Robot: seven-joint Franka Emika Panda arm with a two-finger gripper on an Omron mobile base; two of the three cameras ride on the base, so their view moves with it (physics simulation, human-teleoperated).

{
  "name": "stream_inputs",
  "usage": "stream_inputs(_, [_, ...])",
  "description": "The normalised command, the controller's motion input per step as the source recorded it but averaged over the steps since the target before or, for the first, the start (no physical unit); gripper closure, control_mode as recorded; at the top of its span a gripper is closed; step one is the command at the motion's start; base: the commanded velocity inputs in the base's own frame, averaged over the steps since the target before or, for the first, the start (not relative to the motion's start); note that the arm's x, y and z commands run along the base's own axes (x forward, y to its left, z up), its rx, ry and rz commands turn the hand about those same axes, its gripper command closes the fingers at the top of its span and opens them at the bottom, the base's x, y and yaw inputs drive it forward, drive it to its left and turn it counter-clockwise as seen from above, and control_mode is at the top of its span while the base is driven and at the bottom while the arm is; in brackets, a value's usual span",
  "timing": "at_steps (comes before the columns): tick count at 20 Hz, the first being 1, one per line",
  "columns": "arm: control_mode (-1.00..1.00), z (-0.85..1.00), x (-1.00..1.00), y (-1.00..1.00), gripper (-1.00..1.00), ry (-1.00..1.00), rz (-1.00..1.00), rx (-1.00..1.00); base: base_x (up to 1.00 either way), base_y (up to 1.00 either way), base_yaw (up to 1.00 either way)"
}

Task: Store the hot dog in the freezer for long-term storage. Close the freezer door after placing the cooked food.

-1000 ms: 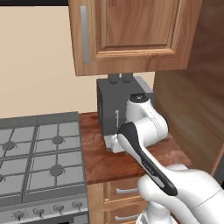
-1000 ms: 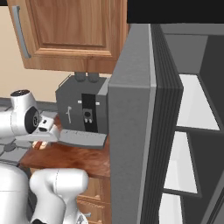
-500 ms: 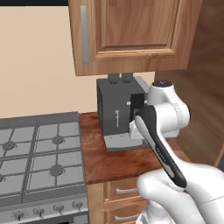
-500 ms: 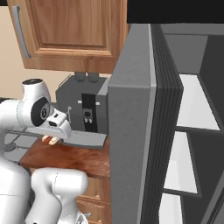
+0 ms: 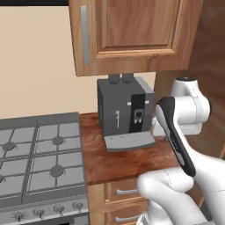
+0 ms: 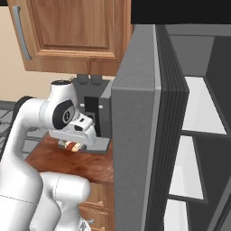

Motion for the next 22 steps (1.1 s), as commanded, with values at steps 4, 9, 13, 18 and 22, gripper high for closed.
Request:
stream_inputs(4, [-1.0,-0.24,-0.04,-0.31,1.0,0.05,0.0,0.0,0.0,0.0,0.0])
stream_inputs(9, [-1.0,-0.19,-0.04,0.03,1.0,0.04,0.0,0.0,0.0,0.0,0.0])
stream_inputs(13, [-1.0,-0.14,-0.01,0.21,1.0,0.06,0.0,0.0,0.0,0.0,0.0])
stream_inputs(18, [-1.0,-0.07,0.0,0.1,1.0,0.04,0.0,0.0,0.0,0.0,0.0])
stream_inputs(22, [-1.0,-0.02,0.0,0.0,1.0,0.0,0.0,0.0,0.0,0.0,0.0])
